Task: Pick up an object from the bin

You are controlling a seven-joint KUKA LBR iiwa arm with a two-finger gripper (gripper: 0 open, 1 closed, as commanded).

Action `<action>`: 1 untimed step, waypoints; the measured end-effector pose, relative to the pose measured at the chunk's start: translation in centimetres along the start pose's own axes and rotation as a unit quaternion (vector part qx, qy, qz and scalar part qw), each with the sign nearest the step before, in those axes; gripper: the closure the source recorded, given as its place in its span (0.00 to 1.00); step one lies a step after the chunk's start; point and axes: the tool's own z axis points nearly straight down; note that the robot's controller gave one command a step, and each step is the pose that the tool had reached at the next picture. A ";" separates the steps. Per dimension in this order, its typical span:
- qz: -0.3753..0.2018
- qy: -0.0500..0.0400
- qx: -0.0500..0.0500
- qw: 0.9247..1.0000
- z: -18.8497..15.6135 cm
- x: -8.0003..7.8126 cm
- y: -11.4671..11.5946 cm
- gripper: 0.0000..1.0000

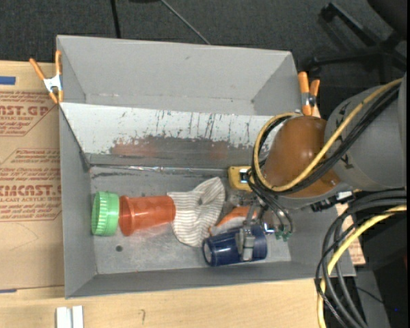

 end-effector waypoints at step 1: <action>0.025 -0.002 -0.003 1.000 0.0 -0.8 -0.4 0.00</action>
Offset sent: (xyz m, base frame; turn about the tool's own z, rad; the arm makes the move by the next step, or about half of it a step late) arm 0.0144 -0.0273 -0.0155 0.1034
